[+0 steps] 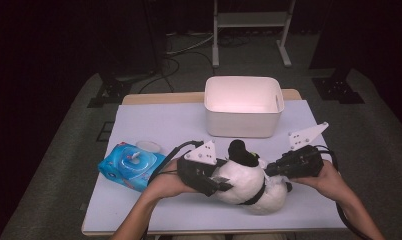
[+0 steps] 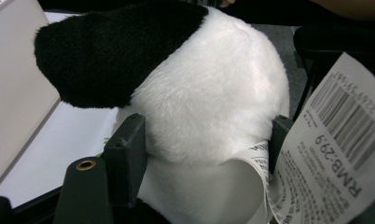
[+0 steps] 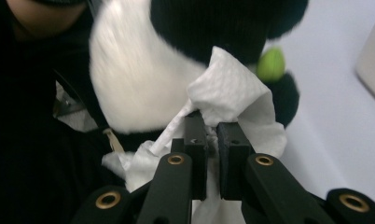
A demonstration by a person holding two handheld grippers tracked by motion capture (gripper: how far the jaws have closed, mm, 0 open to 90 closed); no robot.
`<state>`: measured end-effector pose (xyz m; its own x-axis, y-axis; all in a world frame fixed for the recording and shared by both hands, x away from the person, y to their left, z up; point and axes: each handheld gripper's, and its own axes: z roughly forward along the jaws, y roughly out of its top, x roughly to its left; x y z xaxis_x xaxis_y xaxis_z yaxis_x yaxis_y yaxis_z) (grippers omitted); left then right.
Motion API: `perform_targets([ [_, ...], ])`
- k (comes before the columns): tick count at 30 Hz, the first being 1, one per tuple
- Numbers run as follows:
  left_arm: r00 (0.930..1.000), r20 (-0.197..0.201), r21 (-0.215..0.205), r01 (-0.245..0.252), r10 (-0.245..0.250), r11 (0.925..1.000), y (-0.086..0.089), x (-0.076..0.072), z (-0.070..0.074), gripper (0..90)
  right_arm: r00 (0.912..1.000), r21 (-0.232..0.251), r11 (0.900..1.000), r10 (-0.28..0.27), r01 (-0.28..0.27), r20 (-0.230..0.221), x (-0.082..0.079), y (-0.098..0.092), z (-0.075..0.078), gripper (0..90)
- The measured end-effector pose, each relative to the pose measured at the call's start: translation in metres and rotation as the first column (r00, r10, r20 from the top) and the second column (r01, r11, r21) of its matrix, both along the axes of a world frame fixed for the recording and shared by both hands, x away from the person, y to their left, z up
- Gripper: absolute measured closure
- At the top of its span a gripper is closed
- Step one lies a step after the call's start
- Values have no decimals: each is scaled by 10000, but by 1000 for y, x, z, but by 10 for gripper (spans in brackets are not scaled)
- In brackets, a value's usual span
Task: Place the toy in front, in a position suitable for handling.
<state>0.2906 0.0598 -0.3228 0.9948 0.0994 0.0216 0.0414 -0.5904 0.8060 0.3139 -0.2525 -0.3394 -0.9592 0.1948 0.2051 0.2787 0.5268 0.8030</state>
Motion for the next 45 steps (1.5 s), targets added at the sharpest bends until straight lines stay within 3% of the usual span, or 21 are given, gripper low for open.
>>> perform_targets([
  [1,10000,-21,-12,-2,2,10000,-1,0,-1,339,10000,155,9999,5,-5,15,0,-1,4,835],
  [11,9996,254,233,140,-146,9996,-12,-2,6,331,9972,-168,9995,262,-251,699,7,16,44,834],
  [16,9995,287,287,131,-139,9995,-18,-2,7,330,9954,-492,9982,383,-341,880,14,28,57,834],
  [24,9988,411,267,273,-284,9993,-29,-3,10,330,9903,-694,9962,612,-529,1249,9,39,71,831],
  [30,9994,307,217,140,-147,9997,-31,-1,11,325,9893,-788,9956,601,-499,1327,7,38,70,831],
  [33,9996,233,42,151,-152,9999,-33,0,10,326,9929,-378,9988,361,-320,1135,6,24,62,832],
  [38,9995,257,133,162,-165,9998,-35,0,11,326,9953,168,9998,65,-82,968,2,7,54,832],
  [45,9999,145,132,19,-21,9999,-32,3,10,326,9972,-173,9994,-279,291,691,-1,-11,38,830],
])
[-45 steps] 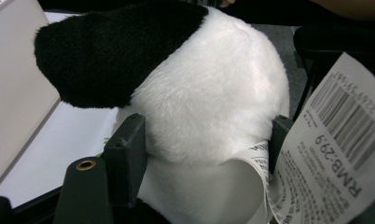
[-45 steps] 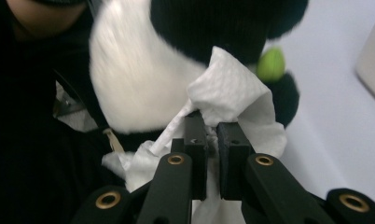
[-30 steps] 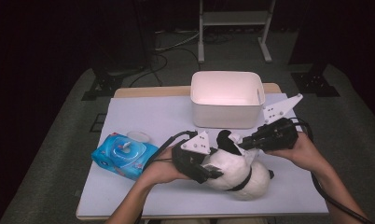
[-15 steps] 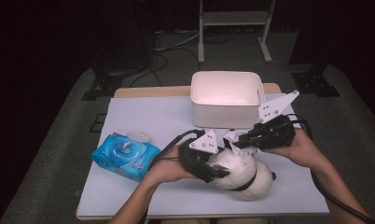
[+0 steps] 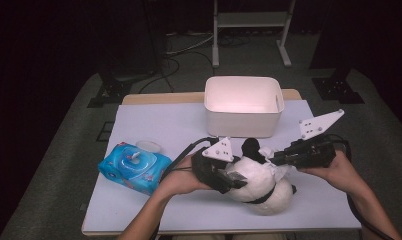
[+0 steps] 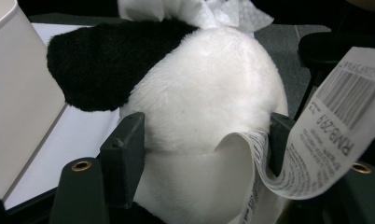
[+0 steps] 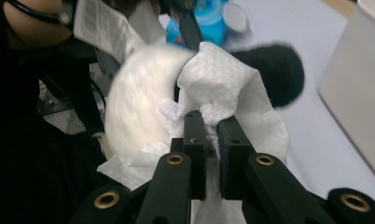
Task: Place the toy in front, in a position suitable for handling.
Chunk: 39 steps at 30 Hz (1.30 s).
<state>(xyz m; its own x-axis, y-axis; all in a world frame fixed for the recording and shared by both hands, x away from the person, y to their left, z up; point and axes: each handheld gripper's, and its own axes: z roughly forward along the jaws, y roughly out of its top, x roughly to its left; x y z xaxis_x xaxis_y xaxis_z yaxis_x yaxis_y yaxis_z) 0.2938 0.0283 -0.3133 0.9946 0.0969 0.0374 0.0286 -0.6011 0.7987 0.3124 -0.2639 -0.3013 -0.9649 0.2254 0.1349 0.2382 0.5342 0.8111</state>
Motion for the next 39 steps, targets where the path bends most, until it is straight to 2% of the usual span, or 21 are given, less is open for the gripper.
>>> perform_targets([
  [3,10000,19,-31,40,-40,10000,-1,0,1,327,9999,-55,9999,-107,106,-98,-1,-5,-4,830],
  [6,9999,94,-13,91,-91,10000,-5,-1,3,327,9999,-277,9996,-58,61,131,-3,-2,3,829],
  [9,9999,96,12,63,-63,10000,-7,-1,4,327,9994,-447,9990,104,-90,323,-4,4,12,829],
  [14,9998,178,88,63,-64,9999,-12,0,7,327,9962,-697,9961,592,-547,643,-3,25,29,826],
  [19,9997,253,180,72,-77,9998,-13,-1,7,325,9942,-1030,9917,845,-773,672,-1,38,30,828],
  [25,9995,312,-50,14,-13,10000,-10,-2,9,282,9972,-1196,9914,582,-523,462,-1,29,23,832],
  [29,9993,351,36,-147,146,9999,-6,-2,9,266,9983,-1192,9926,280,-217,520,-2,16,22,833],
  [39,9991,-55,45,-424,424,9991,3,2,-8,260,9993,-860,9960,-228,254,304,-11,-18,17,833],
])
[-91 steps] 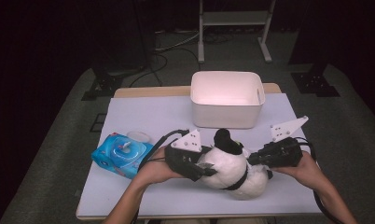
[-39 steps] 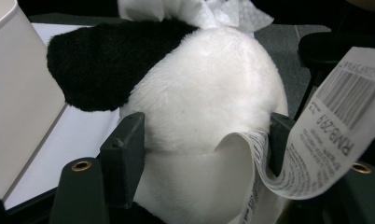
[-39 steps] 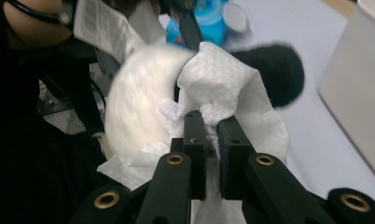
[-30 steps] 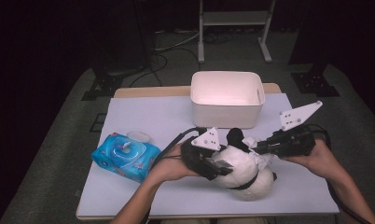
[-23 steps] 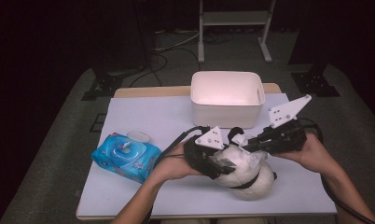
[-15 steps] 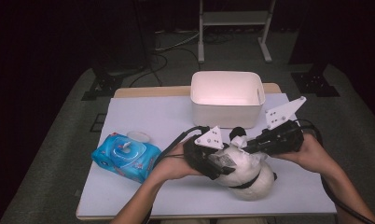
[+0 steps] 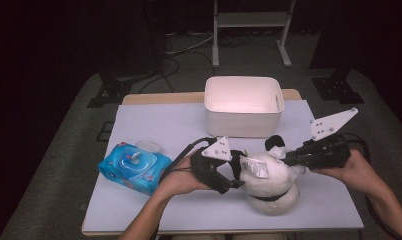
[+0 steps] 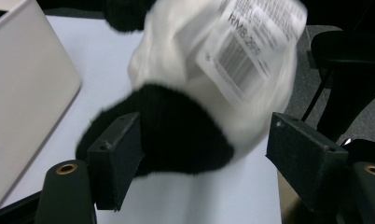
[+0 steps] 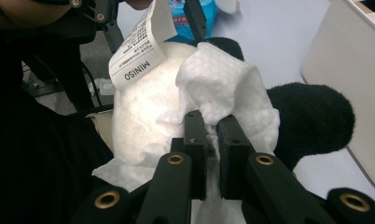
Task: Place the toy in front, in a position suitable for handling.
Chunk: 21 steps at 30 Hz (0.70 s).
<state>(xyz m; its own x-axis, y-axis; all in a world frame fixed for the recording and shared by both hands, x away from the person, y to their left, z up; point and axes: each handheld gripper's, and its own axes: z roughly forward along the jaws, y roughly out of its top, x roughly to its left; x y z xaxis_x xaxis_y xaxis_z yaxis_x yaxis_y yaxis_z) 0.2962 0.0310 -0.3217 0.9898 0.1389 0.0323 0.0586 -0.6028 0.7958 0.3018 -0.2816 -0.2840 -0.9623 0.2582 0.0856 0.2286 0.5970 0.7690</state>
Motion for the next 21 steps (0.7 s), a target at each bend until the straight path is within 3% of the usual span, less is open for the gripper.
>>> perform_targets([
  [4,10000,-31,101,24,-23,9999,0,1,-7,243,9999,-35,9999,-153,153,-64,-2,-7,0,833],
  [10,9987,-509,128,46,-40,9999,-4,5,-24,242,9996,61,9995,-294,295,-47,-6,-16,-3,832],
  [12,9959,-899,-190,110,-127,9998,-8,7,-31,243,9994,23,9995,-328,328,-64,-7,-16,-2,832],
  [17,9960,-883,-794,87,-157,9968,-15,9,-39,238,9994,53,9994,-349,349,-5,-9,-18,-2,831],
  [21,9950,-970,-1085,131,-237,9940,-14,10,-34,260,9998,469,9987,-207,210,-68,-9,-18,-3,830],
])
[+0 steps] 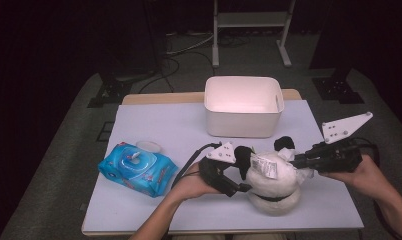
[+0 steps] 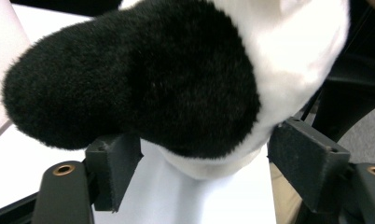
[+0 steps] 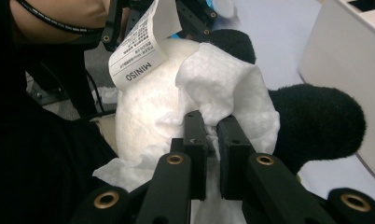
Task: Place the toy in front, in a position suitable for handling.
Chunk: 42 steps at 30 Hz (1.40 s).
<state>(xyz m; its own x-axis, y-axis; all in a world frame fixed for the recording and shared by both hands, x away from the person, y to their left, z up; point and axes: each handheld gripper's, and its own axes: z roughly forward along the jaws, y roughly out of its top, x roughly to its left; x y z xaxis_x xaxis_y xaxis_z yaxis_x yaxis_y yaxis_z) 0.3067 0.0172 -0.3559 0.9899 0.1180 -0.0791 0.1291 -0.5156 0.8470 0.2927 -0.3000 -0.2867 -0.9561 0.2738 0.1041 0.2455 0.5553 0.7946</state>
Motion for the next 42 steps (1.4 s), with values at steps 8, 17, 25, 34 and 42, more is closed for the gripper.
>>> perform_targets([
  [8,9998,137,-38,-108,109,9999,10,-1,10,285,9997,446,9988,220,-225,115,3,9,1,831],
  [17,9977,568,81,-375,370,9993,31,-1,27,285,9991,923,9949,422,-415,-60,9,21,-6,831],
  [25,9961,692,162,-556,543,9983,49,-2,34,281,9974,882,9935,716,-714,15,13,40,-9,830],
  [34,9982,469,181,-386,377,9991,44,-3,24,188,9981,515,9969,607,-603,-57,10,38,-12,829],
  [42,9997,42,55,-241,241,9997,32,0,19,130,9976,484,9965,686,-684,-21,7,39,-12,829],
])
